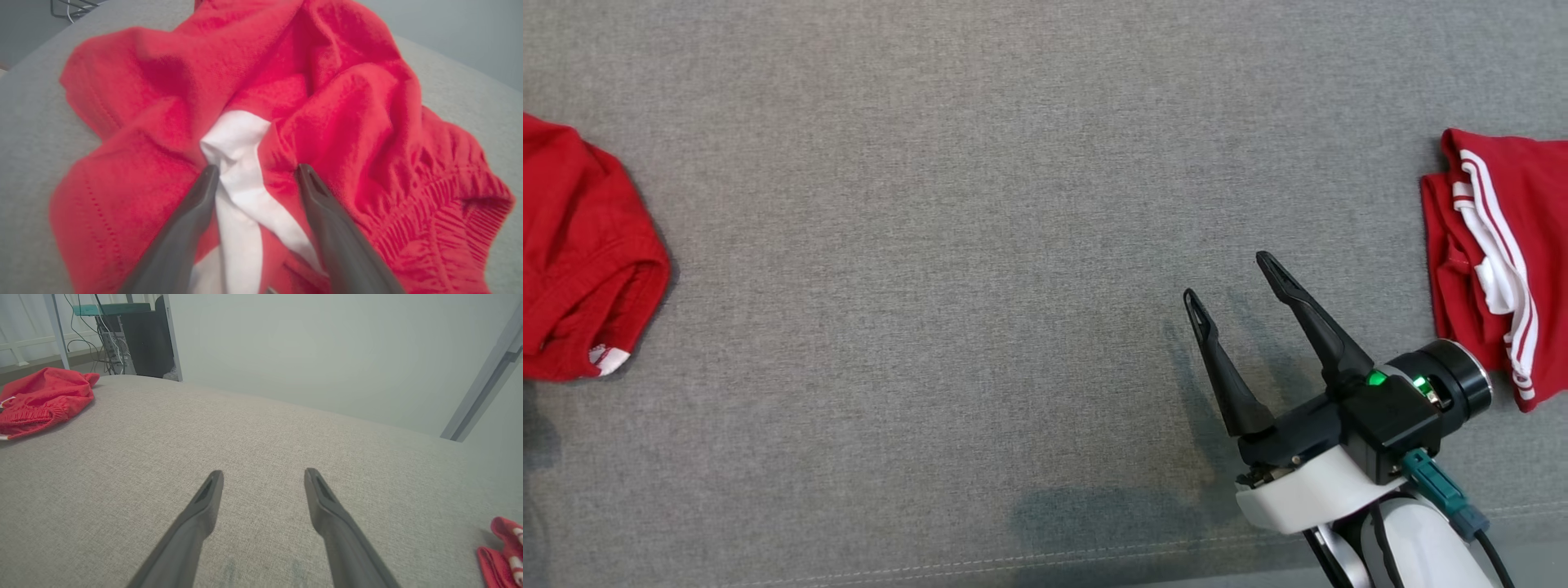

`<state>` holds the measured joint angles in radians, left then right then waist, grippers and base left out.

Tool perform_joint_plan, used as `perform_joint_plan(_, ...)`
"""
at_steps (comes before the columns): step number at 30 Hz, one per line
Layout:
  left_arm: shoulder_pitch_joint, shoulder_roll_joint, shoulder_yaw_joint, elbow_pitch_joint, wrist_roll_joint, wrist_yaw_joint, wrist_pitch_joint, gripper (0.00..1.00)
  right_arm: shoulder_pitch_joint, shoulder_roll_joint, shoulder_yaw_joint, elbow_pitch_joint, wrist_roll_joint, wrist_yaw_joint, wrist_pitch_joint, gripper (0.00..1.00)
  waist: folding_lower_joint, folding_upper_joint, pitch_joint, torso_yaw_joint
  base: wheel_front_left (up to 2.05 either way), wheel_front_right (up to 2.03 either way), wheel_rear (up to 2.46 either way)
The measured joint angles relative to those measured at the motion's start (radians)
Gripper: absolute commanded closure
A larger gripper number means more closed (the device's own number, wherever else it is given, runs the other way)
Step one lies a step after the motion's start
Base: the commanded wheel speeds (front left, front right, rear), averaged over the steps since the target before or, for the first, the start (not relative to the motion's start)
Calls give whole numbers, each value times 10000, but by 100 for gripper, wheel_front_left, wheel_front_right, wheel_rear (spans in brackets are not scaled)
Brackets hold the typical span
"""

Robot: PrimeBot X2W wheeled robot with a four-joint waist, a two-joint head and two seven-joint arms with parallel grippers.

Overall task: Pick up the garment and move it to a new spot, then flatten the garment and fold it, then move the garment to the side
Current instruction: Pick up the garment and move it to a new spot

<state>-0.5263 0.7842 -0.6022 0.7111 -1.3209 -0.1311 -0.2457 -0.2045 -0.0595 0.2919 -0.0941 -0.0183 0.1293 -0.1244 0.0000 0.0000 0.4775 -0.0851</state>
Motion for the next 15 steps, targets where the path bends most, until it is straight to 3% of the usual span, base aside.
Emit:
perform_joint_plan(1,-4,38,-61,17,-71,0,0,0,57,0,-8,-31,0,0,2,0,0,0,-17,-36,0,0,0)
perform_joint_plan(2,-12,81,-134,42,-150,0,-2,63,115,2,-13,-67,2,0,4,0,0,0,-39,-63,0,0,0)
perform_joint_plan(3,-52,119,-234,73,-228,0,-4,100,138,2,-27,-102,4,0,8,0,0,0,-69,-84,0,0,0)
perform_joint_plan(9,-172,144,-470,-196,94,2,-58,100,145,23,-282,-117,146,2,-17,0,0,0,-294,-150,0,0,0)
perform_joint_plan(15,-353,-468,965,-2021,2128,0,-58,100,298,35,-506,380,525,0,-309,0,0,0,-676,-148,0,0,0)
